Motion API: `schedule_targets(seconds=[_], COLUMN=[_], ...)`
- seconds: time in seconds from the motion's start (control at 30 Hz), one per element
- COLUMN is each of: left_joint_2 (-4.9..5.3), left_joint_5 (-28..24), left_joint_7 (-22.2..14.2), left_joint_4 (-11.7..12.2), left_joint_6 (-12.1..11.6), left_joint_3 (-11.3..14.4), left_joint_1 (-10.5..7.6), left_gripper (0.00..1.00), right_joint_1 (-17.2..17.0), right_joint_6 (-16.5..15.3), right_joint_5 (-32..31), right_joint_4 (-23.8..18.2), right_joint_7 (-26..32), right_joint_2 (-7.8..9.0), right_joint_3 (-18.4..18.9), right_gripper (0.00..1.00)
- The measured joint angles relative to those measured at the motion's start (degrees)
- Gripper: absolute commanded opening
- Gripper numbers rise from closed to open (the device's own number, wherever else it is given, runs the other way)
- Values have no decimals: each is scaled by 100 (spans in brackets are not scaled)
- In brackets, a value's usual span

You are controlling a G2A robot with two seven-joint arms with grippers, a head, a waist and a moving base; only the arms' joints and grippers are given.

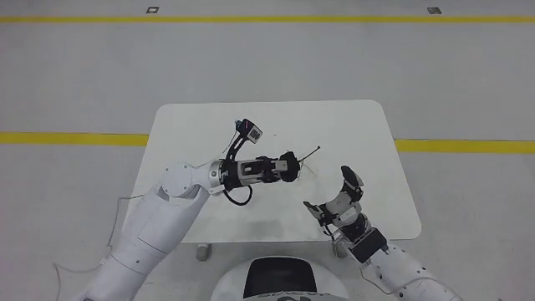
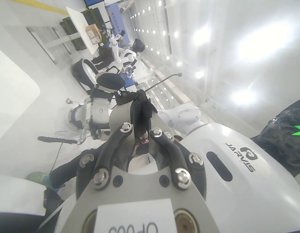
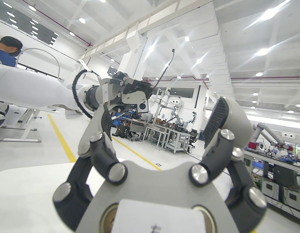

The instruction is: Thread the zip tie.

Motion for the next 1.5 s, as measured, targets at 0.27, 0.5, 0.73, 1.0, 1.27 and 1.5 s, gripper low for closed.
schedule_targets(seconds=[0.27,0.5,0.73,1.0,1.27,1.5], left_joint_2=[-102,-109,-132,-144,-158,-164], left_joint_5=[-584,-542,-819,-1050,-1195,-1235], left_joint_7=[-110,-45,161,207,182,164], left_joint_4=[368,304,339,436,517,547], left_joint_6=[155,182,257,276,253,260], left_joint_3=[454,502,589,623,659,678], left_joint_1=[-165,-153,-77,-37,-33,-37], left_gripper=[0,0,0,0,0,0], right_joint_1=[-42,-43,-112,-73,-24,30], right_joint_6=[522,598,818,1079,1191,1173], right_joint_5=[96,15,-146,-366,-395,-397], right_joint_4=[63,-6,-96,17,105,157], right_joint_7=[-150,-5,-14,74,212,217], right_joint_2=[-116,-124,-186,-298,-414,-510], right_joint_3=[128,166,288,302,333,356], right_gripper=[100,100,100,94,56,48])
